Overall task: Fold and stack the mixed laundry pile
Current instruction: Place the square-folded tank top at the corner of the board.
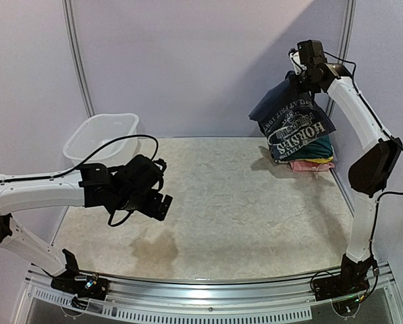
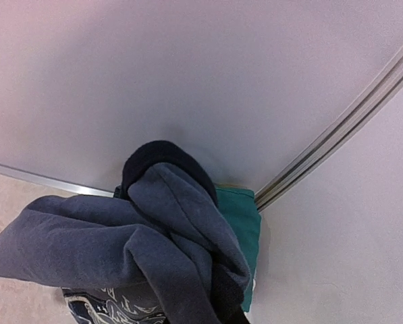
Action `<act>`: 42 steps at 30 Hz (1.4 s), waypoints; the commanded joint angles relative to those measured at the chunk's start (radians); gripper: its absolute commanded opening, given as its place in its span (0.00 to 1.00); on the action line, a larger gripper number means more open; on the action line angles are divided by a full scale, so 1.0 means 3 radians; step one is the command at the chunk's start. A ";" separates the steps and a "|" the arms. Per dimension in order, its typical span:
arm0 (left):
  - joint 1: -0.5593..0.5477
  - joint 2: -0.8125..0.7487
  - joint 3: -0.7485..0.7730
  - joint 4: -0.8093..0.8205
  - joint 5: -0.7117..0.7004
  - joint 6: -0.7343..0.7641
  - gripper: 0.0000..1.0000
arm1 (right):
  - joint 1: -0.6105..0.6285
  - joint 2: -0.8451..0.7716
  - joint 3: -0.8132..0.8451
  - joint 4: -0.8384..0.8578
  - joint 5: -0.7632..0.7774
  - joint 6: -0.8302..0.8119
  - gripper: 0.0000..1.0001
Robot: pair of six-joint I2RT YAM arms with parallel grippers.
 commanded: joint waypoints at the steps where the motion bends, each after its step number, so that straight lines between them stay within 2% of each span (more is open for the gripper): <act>1: 0.0016 0.0148 0.0112 -0.0027 0.0140 0.0116 0.99 | -0.0217 0.0285 0.0300 0.0055 0.0077 0.0071 0.00; 14: 0.0016 0.0414 0.0184 -0.0021 0.0398 0.0106 0.99 | -0.0811 0.0980 0.0444 0.0503 -0.0224 0.0504 0.00; 23: 0.0055 0.0740 0.0481 -0.0125 0.0493 0.0233 0.99 | -0.1127 0.1368 0.0488 0.0723 -0.0172 0.0987 0.00; 42: 0.0157 0.0972 0.0715 -0.0223 0.0644 0.0318 0.99 | -0.1348 0.1784 0.0611 0.1059 0.0120 0.1483 0.00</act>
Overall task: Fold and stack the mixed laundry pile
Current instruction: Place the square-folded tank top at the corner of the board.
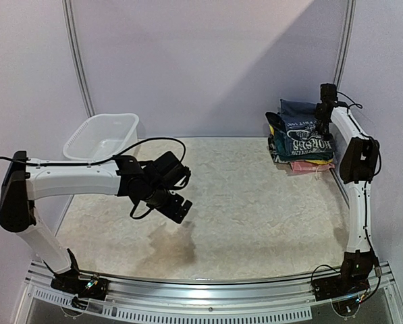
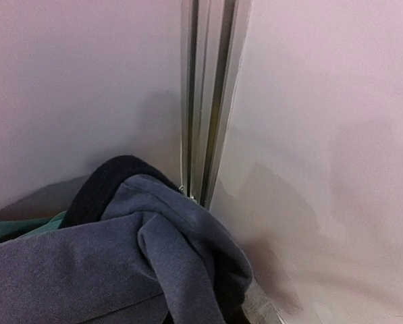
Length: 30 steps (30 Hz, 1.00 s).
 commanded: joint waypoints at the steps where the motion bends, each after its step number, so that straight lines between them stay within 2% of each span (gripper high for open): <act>1: 0.0067 0.0062 0.0093 -0.0086 0.0056 0.0029 0.99 | -0.0075 0.0120 0.0095 0.0170 0.0273 0.0190 0.00; 4: 0.0073 0.0091 0.0126 -0.0081 0.0057 0.0039 0.99 | -0.0078 0.0119 0.0092 0.0251 0.0235 0.0215 0.00; 5: 0.0073 0.0094 0.0137 -0.0084 0.0057 0.0042 0.99 | -0.0080 0.0114 0.0089 0.0277 0.0188 0.0242 0.03; 8: 0.0073 0.0096 0.0167 -0.0085 0.0036 0.0035 0.99 | -0.0092 0.0061 0.0090 0.0384 0.0060 0.0309 0.37; 11: 0.0074 0.0093 0.0245 -0.0120 -0.0040 0.0042 0.99 | -0.0091 -0.0037 0.0084 0.0478 0.0046 0.0339 0.54; 15: 0.0075 0.0075 0.0382 -0.0161 -0.0180 0.0057 1.00 | -0.0105 -0.0195 0.0080 0.0559 0.0060 0.0376 0.68; 20: 0.0085 0.0040 0.0498 -0.0168 -0.0291 0.0048 0.99 | -0.0110 -0.0523 -0.0203 0.0613 -0.0141 0.0463 0.74; 23: 0.0136 0.0024 0.0563 -0.0153 -0.0285 0.0025 1.00 | -0.0111 -0.0841 -0.0614 0.0776 -0.0565 0.0504 0.75; 30: 0.0366 0.0232 0.0909 0.0207 0.0043 -0.0003 1.00 | -0.0078 -0.1341 -0.1286 0.0699 -0.1369 0.0599 0.74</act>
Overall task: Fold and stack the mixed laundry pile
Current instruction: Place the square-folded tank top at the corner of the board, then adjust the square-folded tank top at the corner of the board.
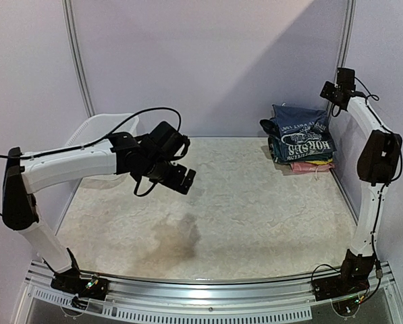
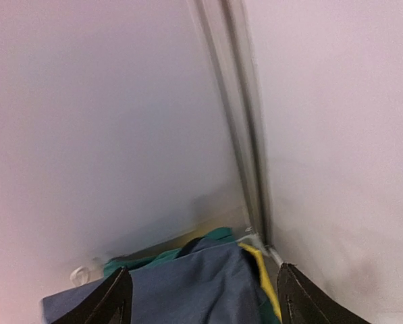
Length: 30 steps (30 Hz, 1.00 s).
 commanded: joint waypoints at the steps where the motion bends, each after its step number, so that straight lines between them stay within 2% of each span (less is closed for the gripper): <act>1: 0.0189 0.0223 0.0334 0.0318 0.0249 -0.0052 1.00 | 0.0072 -0.0326 -0.0374 -0.0013 -0.0662 0.0097 0.74; 6: 0.0314 0.0707 0.0944 0.0473 0.0609 -0.0113 1.00 | 0.0260 -0.0426 -0.0525 -0.0275 -0.0706 -0.0071 0.75; 10: 0.0344 0.1086 0.1474 0.0476 0.0922 -0.0191 0.99 | 0.0351 -0.0329 -0.0483 -0.0375 -0.0934 -0.0153 0.75; 13: 0.0344 0.1160 0.1578 0.0447 0.1030 -0.0271 0.98 | 0.0523 -0.0175 -0.0350 -0.0404 -0.0945 -0.0242 0.74; 16: 0.0344 0.1030 0.1335 0.0419 0.1041 -0.0320 0.97 | 0.0625 0.0053 -0.0153 -0.0433 -0.0909 -0.0273 0.75; 22: 0.0344 0.0450 0.0550 0.0275 0.0902 -0.0380 0.97 | 0.0860 0.0586 0.0365 -0.0497 -0.0616 -0.0435 0.75; 25: 0.0344 0.0153 0.0197 0.0173 0.0795 -0.0479 0.97 | 0.0920 0.0752 0.0444 -0.0421 -0.0473 -0.0455 0.75; 30: 0.0344 -0.0252 -0.0229 0.0038 0.0662 -0.0611 0.97 | 0.0945 0.0953 0.0536 -0.0346 -0.0026 -0.0454 0.67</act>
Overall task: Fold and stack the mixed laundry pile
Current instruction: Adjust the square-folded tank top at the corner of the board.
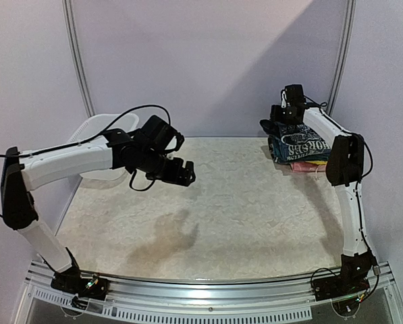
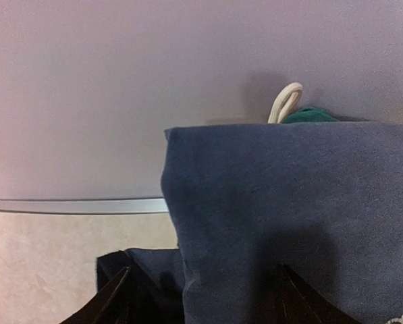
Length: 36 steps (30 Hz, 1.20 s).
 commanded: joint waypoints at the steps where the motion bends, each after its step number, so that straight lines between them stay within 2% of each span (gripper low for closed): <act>1: 0.0034 -0.0321 -0.0291 -0.0204 -0.0177 -0.0154 0.97 | -0.0005 0.0191 0.0177 0.0060 0.0512 -0.0055 0.66; 6: 0.0039 -0.0409 -0.0360 -0.0291 -0.0251 -0.0161 0.97 | -0.0003 0.0331 0.0310 0.0147 0.0840 -0.0174 0.55; 8: 0.0042 -0.0363 -0.0324 -0.0286 -0.0252 -0.0138 0.97 | -0.0009 0.0376 0.0345 0.0205 0.0889 -0.0209 0.47; 10: 0.0049 -0.0272 -0.0244 -0.0304 -0.0226 -0.0093 0.97 | -0.0002 0.0394 0.0349 0.0290 0.0871 -0.0234 0.36; 11: 0.0053 -0.0216 -0.0192 -0.0328 -0.0213 -0.0060 0.97 | -0.0003 0.0396 0.0353 0.0319 0.0847 -0.0238 0.28; 13: 0.0056 -0.0107 -0.0087 -0.0369 -0.0180 -0.0020 0.97 | -0.0006 0.0377 0.0354 0.0375 0.0807 -0.0228 0.04; 14: 0.0061 -0.0057 -0.0043 -0.0381 -0.0171 -0.0001 0.97 | -0.0006 0.0367 0.0350 0.0400 0.0785 -0.0222 0.00; 22: 0.0089 0.0119 0.0089 -0.0352 -0.0091 0.0036 0.97 | 0.0000 0.0230 0.0324 0.0332 0.0624 -0.0274 0.00; 36: 0.0090 0.0000 -0.0092 -0.0237 -0.0095 -0.0075 0.96 | 0.0107 -0.0125 0.0191 0.0211 0.0490 -0.0171 0.00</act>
